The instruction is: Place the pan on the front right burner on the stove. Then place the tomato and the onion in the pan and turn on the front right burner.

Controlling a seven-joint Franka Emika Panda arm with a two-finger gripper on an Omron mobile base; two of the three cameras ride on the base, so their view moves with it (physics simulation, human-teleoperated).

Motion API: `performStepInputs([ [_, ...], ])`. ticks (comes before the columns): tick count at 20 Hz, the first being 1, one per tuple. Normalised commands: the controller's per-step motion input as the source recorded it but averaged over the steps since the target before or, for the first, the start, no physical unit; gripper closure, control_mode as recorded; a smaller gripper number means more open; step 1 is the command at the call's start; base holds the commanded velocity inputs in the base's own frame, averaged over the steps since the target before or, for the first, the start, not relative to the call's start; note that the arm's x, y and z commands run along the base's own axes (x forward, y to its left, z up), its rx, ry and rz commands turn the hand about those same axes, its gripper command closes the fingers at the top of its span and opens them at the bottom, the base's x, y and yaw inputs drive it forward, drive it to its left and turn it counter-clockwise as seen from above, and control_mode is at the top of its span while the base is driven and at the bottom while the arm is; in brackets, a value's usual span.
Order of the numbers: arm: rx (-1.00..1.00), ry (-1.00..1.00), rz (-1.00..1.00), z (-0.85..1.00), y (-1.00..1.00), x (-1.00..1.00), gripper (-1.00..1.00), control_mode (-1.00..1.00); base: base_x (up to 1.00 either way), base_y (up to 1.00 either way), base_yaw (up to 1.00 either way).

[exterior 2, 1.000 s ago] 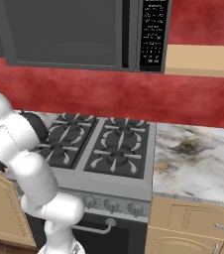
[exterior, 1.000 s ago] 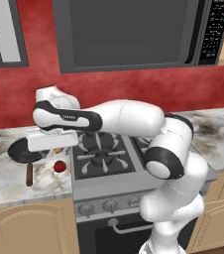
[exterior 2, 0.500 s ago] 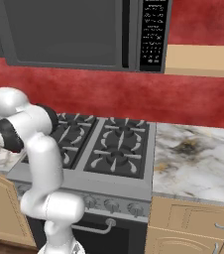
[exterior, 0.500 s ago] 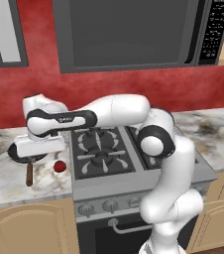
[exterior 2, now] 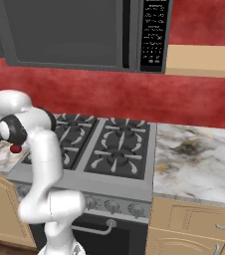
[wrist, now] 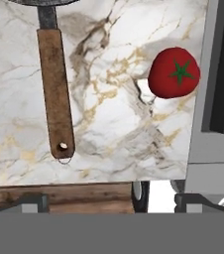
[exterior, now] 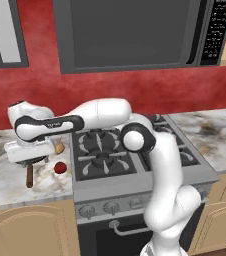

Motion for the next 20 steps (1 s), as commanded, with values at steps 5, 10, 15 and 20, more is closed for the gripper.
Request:
performStepInputs([
  [5, -0.08, 0.0, 0.0, -0.2, 0.33, 0.32, -1.0, -1.0, 0.0, 0.0, 0.0],
  [10, -0.05, 0.0, -0.01, -0.23, 0.16, 0.16, -1.0, -1.0, 0.0, 0.0, 0.0],
  [15, -0.02, 0.0, -0.04, -0.36, 0.02, 0.06, -1.0, -1.0, 0.0, 0.0, 0.0],
  [20, 0.0, 0.0, -0.07, -0.4, 0.0, 0.0, -1.0, -1.0, 0.0, 0.0, 0.0],
])
